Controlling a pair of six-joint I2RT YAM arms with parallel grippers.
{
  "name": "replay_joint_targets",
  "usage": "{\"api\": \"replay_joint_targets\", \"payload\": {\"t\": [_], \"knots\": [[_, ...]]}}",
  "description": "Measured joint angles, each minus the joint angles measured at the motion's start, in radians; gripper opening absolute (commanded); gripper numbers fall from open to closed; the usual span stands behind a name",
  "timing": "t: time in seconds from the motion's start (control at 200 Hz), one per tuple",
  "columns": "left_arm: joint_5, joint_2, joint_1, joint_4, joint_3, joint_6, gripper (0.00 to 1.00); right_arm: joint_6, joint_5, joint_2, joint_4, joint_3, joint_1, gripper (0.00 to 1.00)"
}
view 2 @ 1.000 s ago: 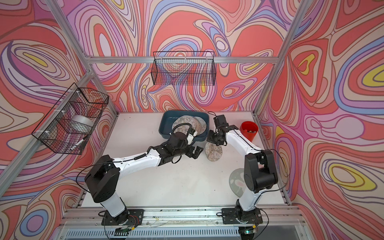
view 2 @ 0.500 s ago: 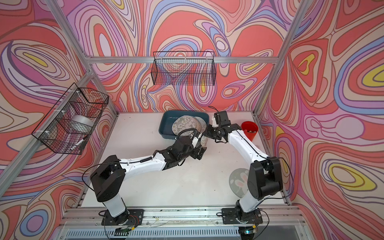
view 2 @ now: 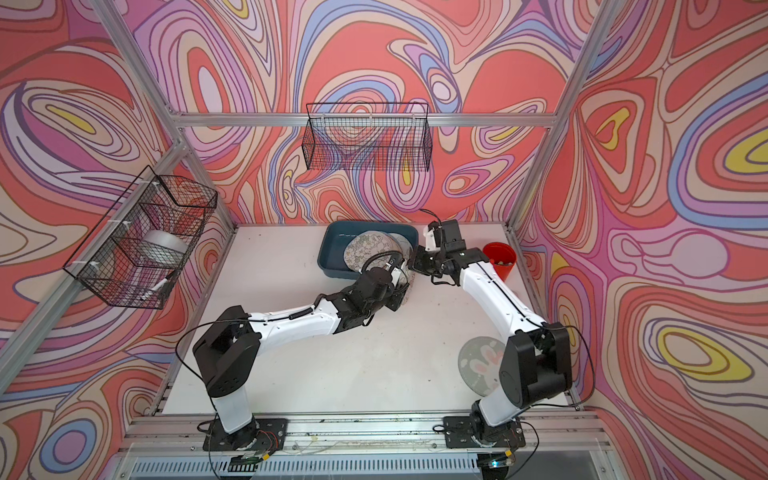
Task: Put the coasters into the storage box
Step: Pick up the coaster from the center of the board.
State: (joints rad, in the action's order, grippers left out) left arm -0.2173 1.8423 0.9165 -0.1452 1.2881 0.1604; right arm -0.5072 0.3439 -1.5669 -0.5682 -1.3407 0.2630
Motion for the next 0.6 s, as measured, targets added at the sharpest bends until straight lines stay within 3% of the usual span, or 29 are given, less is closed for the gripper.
{"api": "replay_joint_targets", "payload": {"t": [0.1,0.391,0.601], "knots": [[0.013,0.017,0.0,0.052,0.051,-0.003,0.0,0.0,-0.001,0.0,0.005,0.003,0.0,0.0],[0.042,0.028,-0.006,0.188,0.124,-0.015,0.0,0.001,-0.013,0.001,0.007,0.013,-0.001,0.0],[0.061,0.028,-0.008,0.285,0.16,-0.028,0.0,0.011,-0.076,0.0,-0.021,0.018,0.001,0.29]]}}
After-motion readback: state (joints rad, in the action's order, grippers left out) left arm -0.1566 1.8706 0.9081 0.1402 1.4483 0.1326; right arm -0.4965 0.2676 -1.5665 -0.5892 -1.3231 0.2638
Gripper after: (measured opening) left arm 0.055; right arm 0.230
